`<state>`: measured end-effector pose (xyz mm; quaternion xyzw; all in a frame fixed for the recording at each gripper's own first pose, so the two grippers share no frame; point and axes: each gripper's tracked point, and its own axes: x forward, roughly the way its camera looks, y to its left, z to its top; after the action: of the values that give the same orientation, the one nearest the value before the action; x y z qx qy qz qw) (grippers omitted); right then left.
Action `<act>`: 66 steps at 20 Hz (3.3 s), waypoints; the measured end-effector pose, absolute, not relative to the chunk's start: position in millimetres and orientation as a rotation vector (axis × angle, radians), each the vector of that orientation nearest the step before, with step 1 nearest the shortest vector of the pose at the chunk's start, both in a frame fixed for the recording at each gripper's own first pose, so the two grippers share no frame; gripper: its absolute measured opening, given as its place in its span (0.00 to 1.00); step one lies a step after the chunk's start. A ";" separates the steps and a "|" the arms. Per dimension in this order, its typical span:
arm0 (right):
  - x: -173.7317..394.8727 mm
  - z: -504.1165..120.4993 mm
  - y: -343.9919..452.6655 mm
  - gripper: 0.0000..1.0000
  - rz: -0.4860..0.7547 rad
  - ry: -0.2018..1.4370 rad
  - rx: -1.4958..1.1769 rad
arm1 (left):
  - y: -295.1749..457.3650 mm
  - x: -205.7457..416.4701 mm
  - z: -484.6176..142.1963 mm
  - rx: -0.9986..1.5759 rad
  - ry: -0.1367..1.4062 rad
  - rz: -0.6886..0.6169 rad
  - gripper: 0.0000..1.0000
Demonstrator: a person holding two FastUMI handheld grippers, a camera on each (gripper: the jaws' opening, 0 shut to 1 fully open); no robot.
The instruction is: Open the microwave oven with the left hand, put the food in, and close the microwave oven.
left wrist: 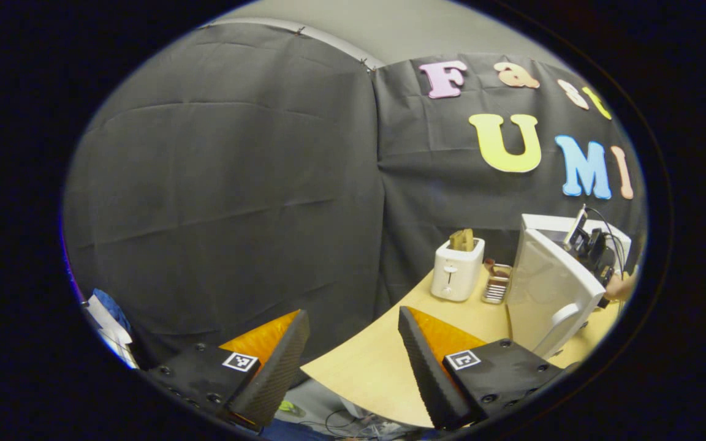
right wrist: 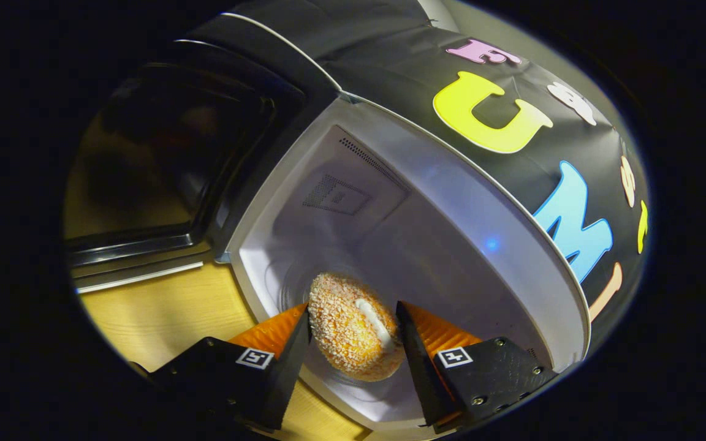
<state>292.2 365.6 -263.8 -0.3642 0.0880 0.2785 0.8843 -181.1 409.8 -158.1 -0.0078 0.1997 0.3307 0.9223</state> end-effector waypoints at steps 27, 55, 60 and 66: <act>161.3 -86.8 224.9 0.97 0.331 0.083 -0.324 | 284.7 -25.5 -219.8 -0.048 0.391 0.260 0.94; 114.2 -73.4 56.1 0.97 0.183 0.105 -0.292 | 76.8 53.5 -227.7 -0.019 0.444 -0.096 0.08; 99.2 -72.7 24.4 0.97 0.121 0.122 -0.282 | 37.3 78.9 -222.4 -0.011 0.430 -0.187 0.08; 76.9 -78.7 -7.2 0.97 0.058 0.155 -0.278 | -3.5 120.2 -220.4 -0.023 0.415 -0.259 0.08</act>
<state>76.9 -7.2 -78.7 -0.1382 0.0773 0.0289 0.9870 120.2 -3.5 -220.4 -0.0116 0.2056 -0.1281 0.9701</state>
